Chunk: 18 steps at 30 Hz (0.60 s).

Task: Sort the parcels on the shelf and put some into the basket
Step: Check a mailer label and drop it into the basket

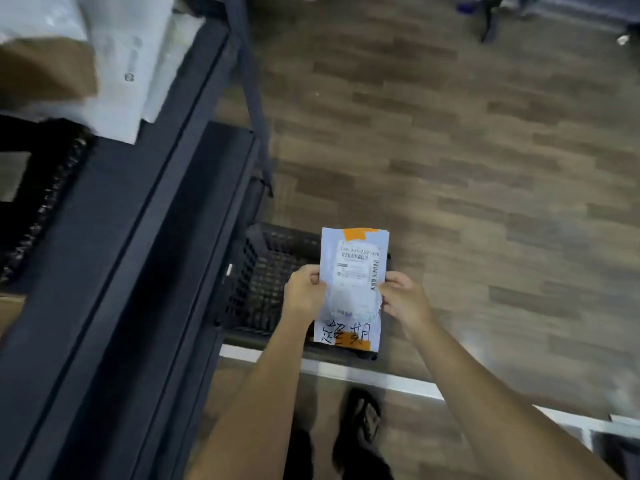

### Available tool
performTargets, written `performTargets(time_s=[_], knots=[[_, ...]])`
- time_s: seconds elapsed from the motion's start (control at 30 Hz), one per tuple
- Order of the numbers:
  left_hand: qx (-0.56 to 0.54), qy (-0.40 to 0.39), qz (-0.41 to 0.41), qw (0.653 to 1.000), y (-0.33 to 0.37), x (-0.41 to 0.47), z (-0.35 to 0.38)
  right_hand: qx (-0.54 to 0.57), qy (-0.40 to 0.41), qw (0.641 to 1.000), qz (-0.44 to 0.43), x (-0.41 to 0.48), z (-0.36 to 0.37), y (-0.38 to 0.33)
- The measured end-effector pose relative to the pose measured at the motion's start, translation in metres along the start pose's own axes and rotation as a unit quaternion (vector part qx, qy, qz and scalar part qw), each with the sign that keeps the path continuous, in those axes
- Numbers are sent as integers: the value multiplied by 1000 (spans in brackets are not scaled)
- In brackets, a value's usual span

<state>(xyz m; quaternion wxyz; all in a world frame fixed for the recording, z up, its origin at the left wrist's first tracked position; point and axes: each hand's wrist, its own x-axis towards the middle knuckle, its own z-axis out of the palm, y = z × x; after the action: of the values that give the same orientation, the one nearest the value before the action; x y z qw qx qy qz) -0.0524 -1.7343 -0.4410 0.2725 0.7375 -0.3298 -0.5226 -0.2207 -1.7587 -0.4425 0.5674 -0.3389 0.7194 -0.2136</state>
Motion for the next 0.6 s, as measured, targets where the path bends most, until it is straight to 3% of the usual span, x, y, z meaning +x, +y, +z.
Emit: performTargets(time_s=[0.27,0.4,0.6], knots=[[-134,-71,-124,981,-102,71,100,-42,40,997,55,97,-2,121],[-112,-142,-174,968,-150,131,132,-73,-12,996,44,151,23,168],[-68,-108,-186,974,-222,197,164,-124,-42,985,111,222,72,233]])
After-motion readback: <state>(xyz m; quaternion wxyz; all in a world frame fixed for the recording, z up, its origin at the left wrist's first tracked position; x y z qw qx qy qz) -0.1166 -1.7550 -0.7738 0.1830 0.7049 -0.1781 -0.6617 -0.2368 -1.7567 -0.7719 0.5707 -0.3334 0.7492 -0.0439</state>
